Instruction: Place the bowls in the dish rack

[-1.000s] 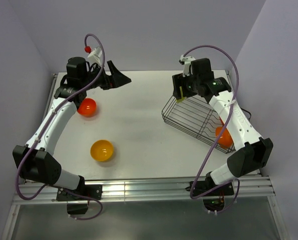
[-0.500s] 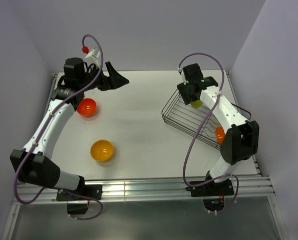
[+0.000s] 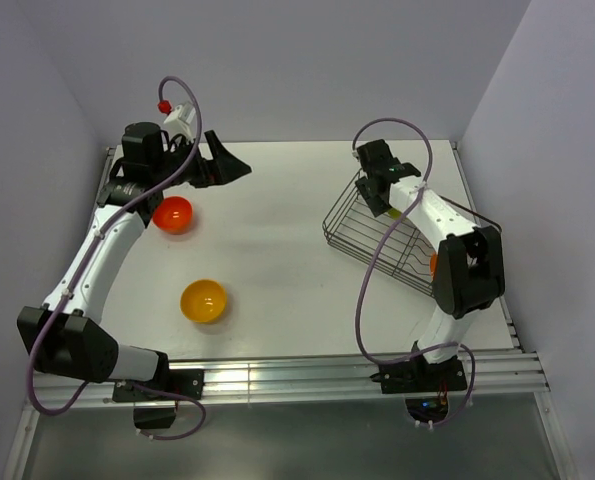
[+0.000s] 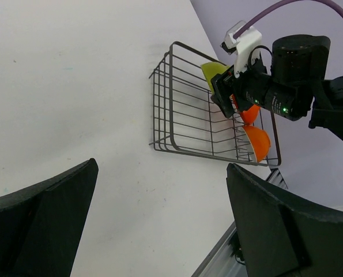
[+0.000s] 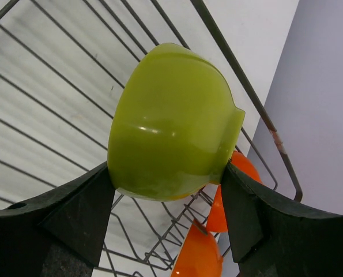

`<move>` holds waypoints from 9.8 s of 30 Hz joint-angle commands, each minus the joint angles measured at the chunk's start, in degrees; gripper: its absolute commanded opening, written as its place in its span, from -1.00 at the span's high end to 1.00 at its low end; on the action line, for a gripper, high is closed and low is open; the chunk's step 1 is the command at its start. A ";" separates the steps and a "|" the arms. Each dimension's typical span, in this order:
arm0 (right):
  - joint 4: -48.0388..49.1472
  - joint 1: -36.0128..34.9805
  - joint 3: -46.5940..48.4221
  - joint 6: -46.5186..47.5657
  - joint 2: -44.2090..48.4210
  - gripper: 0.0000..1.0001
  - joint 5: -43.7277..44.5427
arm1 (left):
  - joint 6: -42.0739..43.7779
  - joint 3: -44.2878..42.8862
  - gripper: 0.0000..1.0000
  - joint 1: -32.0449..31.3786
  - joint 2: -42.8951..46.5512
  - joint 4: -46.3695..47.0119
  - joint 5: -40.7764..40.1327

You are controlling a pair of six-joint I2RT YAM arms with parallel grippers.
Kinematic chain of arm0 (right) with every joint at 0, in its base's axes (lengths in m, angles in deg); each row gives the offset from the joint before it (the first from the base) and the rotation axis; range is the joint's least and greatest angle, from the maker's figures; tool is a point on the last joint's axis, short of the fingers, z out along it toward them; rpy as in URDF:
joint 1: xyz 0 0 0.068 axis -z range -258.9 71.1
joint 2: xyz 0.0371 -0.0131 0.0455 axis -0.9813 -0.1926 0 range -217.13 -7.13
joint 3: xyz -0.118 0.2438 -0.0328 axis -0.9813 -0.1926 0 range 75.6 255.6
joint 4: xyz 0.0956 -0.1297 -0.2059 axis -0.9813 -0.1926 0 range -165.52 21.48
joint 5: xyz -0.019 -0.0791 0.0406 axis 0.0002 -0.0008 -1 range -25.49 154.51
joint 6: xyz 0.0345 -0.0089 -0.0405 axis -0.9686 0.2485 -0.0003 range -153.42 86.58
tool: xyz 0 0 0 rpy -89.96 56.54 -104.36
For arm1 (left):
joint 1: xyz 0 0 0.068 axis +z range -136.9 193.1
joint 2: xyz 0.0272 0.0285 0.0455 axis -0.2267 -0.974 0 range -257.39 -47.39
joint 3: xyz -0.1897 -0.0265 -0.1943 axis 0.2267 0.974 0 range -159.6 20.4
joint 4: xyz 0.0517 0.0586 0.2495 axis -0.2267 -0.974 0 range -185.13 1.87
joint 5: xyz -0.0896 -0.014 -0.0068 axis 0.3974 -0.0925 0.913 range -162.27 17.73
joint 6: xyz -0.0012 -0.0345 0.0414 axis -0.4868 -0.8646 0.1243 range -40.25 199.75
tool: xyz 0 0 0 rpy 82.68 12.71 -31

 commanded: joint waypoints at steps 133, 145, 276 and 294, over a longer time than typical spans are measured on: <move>-0.51 0.12 8.24 4.25 3.35 -1.00 -0.23 | 12.93 -1.61 -0.99 15.03 -2.62 -8.21 2.55; -10.96 6.27 19.14 -4.44 11.09 -1.00 -33.33 | 26.75 -6.19 -0.93 22.07 -18.79 -18.50 -5.17; 19.18 -9.11 4.64 -49.10 12.32 -0.58 -76.97 | -23.17 20.62 0.99 -6.23 -2.89 39.69 11.95; 18.21 -9.11 2.97 -50.94 11.62 -0.41 -75.12 | -17.29 17.29 0.99 -6.58 -1.58 32.75 7.04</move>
